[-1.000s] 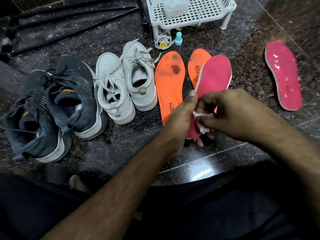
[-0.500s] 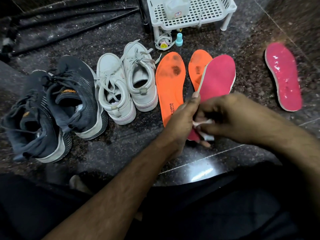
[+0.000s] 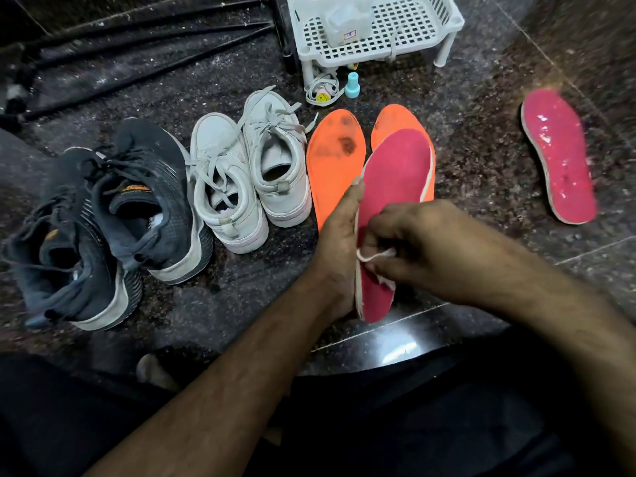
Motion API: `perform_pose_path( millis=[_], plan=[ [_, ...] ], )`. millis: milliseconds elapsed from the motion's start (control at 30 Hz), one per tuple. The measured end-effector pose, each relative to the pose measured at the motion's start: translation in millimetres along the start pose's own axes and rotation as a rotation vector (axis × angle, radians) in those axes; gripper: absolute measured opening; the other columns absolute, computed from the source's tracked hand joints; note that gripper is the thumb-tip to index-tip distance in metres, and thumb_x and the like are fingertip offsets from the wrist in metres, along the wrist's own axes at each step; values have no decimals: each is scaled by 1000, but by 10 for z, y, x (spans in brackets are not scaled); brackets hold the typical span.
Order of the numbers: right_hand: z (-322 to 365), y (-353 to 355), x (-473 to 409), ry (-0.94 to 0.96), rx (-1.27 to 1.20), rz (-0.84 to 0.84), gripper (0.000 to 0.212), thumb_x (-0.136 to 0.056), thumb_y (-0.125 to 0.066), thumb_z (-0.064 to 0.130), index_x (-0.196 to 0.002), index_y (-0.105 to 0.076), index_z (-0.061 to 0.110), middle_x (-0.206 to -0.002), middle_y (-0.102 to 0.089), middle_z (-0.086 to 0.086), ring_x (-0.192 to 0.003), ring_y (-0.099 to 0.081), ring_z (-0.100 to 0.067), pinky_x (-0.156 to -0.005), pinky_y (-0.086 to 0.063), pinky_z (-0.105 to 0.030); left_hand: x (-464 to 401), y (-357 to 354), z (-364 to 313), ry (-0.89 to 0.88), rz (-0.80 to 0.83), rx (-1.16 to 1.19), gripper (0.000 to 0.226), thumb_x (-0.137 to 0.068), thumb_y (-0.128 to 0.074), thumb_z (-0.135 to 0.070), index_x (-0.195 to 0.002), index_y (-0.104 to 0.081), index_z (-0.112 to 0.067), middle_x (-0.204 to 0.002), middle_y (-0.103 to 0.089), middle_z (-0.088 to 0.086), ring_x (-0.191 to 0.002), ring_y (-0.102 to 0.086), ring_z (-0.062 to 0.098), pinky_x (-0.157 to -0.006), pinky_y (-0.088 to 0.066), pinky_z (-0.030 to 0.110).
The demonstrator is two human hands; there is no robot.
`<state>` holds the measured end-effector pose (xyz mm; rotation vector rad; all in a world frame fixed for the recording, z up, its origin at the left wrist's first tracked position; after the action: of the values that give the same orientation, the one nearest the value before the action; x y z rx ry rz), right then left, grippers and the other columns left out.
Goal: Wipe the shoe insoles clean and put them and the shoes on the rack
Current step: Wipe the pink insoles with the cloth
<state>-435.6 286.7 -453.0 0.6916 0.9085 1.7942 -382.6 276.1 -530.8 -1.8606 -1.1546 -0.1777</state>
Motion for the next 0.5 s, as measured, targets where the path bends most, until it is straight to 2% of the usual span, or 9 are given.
perform_pose_path(
  millis=[67, 133, 200, 233, 267, 367, 433, 500],
  plan=[
    [33, -39, 15, 0, -8, 52, 9, -79, -73, 20, -82, -66, 25, -76, -64, 12, -63, -54, -2, -62, -48, -27, -15, 16, 21, 13, 9, -24, 69, -101, -38, -60, -69, -76, -12, -71, -68, 4, -61, -66, 14, -63, -55, 25],
    [5, -13, 40, -22, -41, 94, 9, -78, -75, 20, -82, -68, 26, -74, -67, 11, -63, -58, -4, -61, -48, -26, -18, 1, 58, 48, 37, -37, 69, -100, -37, -62, -74, -78, -13, -73, -69, 5, -64, -65, 16, -61, -54, 27],
    [-123, 72, 65, -78, -27, 53, 9, -79, -74, 28, -85, -68, 30, -74, -68, 12, -64, -59, -2, -64, -52, -33, -32, 8, 86, 70, 40, -103, 60, -101, -38, -58, -102, -74, -10, -75, -69, 5, -61, -64, 19, -54, -52, 29],
    [-227, 149, 74, -127, 10, -6, 11, -79, -72, 35, -88, -66, 34, -74, -67, 14, -66, -60, -2, -65, -54, -35, -38, 19, 91, 61, 36, -160, 55, -102, -39, -52, -117, -66, -7, -78, -70, 6, -60, -66, 21, -50, -53, 32],
    [-341, 240, 82, -183, 44, -74, 14, -79, -70, 41, -91, -65, 37, -75, -66, 16, -69, -61, -3, -67, -55, -36, -43, 20, 100, 48, 42, -204, 50, -103, -38, -45, -125, -60, -5, -81, -72, 8, -62, -68, 25, -48, -55, 35],
    [-665, 584, 150, -364, 74, -326, 16, -81, -71, 44, -91, -68, 32, -75, -66, 13, -68, -61, -7, -68, -52, -33, -18, -13, 135, 42, 85, -211, 32, -101, -32, -23, -117, -57, -12, -93, -72, 14, -74, -72, 35, -57, -58, 40],
    [-816, 788, 246, -473, 121, -484, 17, -83, -71, 41, -90, -69, 27, -79, -67, 8, -71, -62, -15, -67, -50, -33, -21, 3, 115, 6, 92, -197, 37, -93, -35, -12, -124, -53, -16, -99, -70, 19, -80, -72, 41, -71, -56, 45],
    [-862, 894, 337, -542, 179, -580, 17, -84, -68, 38, -95, -67, 25, -87, -69, 3, -78, -65, -23, -70, -53, -37, -45, 36, 87, -31, 80, -243, 51, -86, -36, -3, -132, -50, -20, -111, -69, 24, -82, -70, 47, -76, -52, 49]
  ],
)
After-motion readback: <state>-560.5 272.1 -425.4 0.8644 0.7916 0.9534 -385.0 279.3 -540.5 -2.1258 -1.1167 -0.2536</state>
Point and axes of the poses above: each hand's wrist, its own x-axis away from the middle knuckle, its own y-axis out of the back of the hand, z = x × y, the point moved 8 cm from there along -x, towards the middle knuckle
